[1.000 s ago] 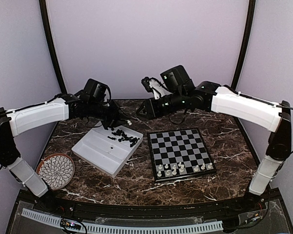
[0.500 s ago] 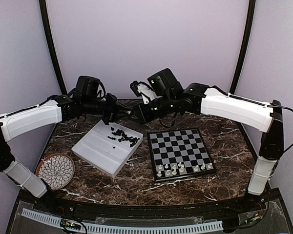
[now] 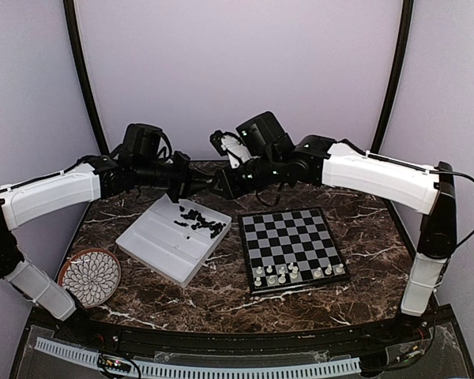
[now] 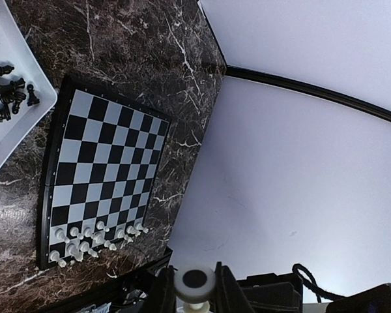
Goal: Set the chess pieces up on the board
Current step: Pass from the left arm to the right, then place the king on e1, then pick up the pawn from the storage box, then pass from the left arm to the right
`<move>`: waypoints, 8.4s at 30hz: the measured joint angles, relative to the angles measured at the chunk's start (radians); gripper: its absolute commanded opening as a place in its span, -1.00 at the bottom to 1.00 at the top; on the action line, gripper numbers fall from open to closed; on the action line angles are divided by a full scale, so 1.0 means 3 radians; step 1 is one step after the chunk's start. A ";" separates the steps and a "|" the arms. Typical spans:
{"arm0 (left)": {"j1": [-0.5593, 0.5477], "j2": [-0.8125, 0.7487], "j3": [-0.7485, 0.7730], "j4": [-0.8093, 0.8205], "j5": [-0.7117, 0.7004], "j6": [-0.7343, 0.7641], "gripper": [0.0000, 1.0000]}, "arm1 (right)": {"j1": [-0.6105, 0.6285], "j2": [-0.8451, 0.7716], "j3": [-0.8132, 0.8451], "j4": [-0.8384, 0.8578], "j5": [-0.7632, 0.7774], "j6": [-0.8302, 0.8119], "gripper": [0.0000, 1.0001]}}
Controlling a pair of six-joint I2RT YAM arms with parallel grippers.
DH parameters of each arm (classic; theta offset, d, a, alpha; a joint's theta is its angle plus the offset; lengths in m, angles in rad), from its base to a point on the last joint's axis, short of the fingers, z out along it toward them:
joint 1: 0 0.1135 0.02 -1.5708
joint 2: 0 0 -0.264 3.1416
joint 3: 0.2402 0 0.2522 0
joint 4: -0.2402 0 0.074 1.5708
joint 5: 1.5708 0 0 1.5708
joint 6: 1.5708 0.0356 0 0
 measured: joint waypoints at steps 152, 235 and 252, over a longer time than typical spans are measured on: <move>0.0275 0.0328 0.0168 -0.2089 -0.1002 0.2541 -0.25 | -0.0549 -0.0268 -0.0659 -0.2420 -0.0065 -0.0158 -0.48; 0.0178 0.0383 0.0150 -0.1236 -0.0875 0.3629 -0.80 | -0.0871 -0.0418 -0.0294 -0.1958 -0.0314 -0.0167 -0.47; -0.0738 0.0331 0.1077 -0.1001 -0.0443 0.4510 -0.80 | -0.1136 -0.0425 -0.0200 -0.0821 -0.2669 0.0907 -0.23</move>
